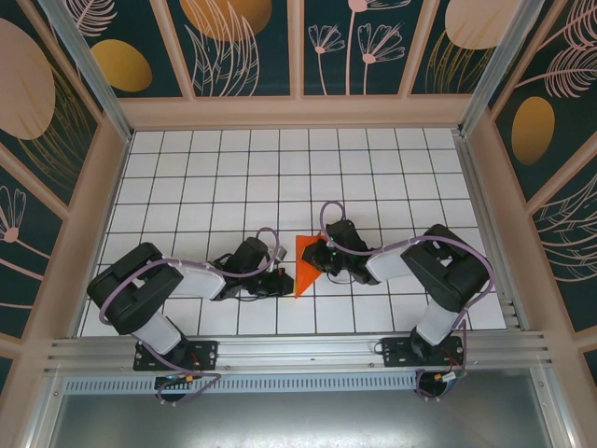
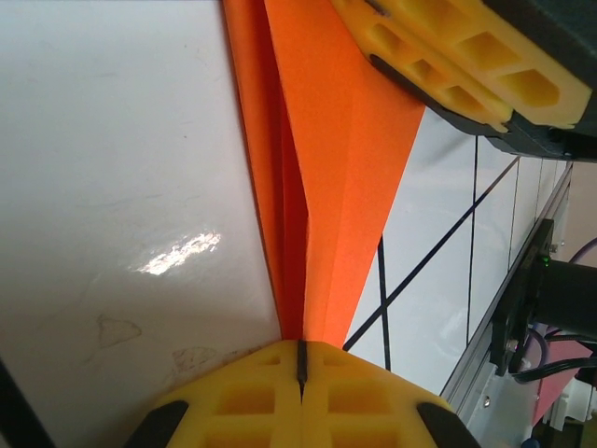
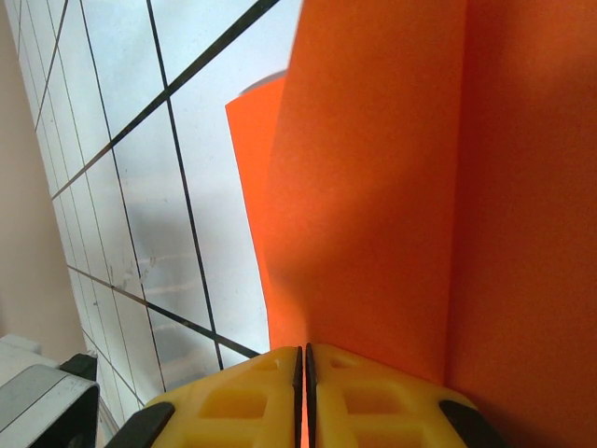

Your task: Fold a paper plane with a square sheet of paper (pick it up from the middle)

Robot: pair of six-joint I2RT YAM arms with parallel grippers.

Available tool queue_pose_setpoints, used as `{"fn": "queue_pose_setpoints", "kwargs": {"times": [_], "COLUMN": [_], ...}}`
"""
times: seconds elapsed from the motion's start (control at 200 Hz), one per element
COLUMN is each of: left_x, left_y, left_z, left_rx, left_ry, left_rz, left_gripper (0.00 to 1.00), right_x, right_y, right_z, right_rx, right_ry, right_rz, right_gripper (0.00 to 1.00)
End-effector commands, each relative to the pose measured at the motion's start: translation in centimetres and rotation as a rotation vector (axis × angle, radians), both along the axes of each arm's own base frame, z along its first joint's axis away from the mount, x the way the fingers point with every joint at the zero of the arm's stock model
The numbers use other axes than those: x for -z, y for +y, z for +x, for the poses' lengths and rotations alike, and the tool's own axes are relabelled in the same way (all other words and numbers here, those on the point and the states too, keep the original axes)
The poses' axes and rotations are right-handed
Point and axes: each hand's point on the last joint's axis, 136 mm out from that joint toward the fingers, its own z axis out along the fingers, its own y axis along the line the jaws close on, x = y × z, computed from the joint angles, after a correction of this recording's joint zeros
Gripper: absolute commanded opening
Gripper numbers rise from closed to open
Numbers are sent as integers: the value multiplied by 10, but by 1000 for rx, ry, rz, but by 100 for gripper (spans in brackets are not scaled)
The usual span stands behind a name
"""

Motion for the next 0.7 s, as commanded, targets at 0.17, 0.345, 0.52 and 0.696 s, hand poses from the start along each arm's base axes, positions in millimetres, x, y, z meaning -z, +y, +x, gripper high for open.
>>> {"fn": "queue_pose_setpoints", "kwargs": {"times": [0.17,0.345,0.52,0.696], "left_x": [25,10,-7,-49], "left_y": [29,27,28,15], "left_z": [-23,-18,-8,13], "left_rx": [1,-9,-53,-101], "left_ry": [63,23,-33,-134], "left_rz": [128,108,95,4], "left_gripper": [7,11,13,14], "right_x": [65,66,67,67], "right_y": [-38,-38,-37,-36], "right_z": [-27,-29,-29,-30], "right_rx": [27,28,26,27], "right_ry": [145,148,149,150], "right_rz": [-228,-229,-228,-228], "right_gripper": [14,15,15,15]}}
